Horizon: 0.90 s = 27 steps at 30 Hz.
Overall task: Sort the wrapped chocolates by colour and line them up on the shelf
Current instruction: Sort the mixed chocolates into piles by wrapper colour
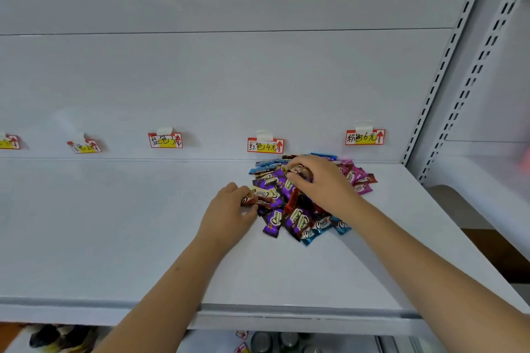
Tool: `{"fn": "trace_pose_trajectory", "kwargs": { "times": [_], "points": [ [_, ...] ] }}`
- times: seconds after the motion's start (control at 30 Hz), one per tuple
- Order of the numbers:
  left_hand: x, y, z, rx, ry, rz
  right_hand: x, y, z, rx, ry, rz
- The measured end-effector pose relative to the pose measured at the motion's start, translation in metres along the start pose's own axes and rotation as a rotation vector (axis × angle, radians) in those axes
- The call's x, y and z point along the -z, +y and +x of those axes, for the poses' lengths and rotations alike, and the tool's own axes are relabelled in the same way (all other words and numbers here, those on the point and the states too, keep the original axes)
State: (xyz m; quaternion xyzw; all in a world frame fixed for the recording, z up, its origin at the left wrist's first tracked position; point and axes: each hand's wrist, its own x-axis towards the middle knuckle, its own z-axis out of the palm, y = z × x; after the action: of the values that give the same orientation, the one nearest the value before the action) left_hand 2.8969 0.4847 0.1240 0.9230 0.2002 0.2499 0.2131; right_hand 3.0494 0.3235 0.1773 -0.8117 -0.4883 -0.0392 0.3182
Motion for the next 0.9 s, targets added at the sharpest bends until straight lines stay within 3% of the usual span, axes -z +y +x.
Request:
{"fn": "trace_pose_trajectory", "kwargs": {
  "times": [0.13,0.17,0.27,0.33,0.47,0.6,0.77,0.9],
  "points": [
    [0.026,-0.034,0.007,-0.256,-0.079,0.139,-0.026,-0.027,0.029,0.043,-0.112,-0.116],
    [0.034,-0.047,0.010,-0.247,-0.061,0.137,-0.033,-0.030,0.033,0.040,-0.131,-0.152],
    [0.049,-0.069,0.011,0.044,0.095,-0.078,-0.050,-0.034,0.037,0.026,-0.185,-0.315],
    [0.045,-0.067,0.015,0.130,0.100,-0.153,-0.055,-0.032,0.035,0.017,-0.222,-0.326],
    [0.042,-0.063,0.015,0.083,-0.036,-0.107,-0.057,-0.037,0.031,0.007,-0.246,-0.219],
    [0.045,-0.057,0.013,0.122,0.009,-0.155,-0.058,-0.045,0.028,0.006,-0.226,-0.126],
    [0.048,-0.048,0.007,0.166,-0.052,-0.099,-0.034,-0.030,0.033,-0.182,-0.080,0.266],
    [0.047,-0.047,0.007,0.149,-0.070,-0.031,-0.009,-0.003,0.039,-0.316,0.070,0.370]
  ]
}}
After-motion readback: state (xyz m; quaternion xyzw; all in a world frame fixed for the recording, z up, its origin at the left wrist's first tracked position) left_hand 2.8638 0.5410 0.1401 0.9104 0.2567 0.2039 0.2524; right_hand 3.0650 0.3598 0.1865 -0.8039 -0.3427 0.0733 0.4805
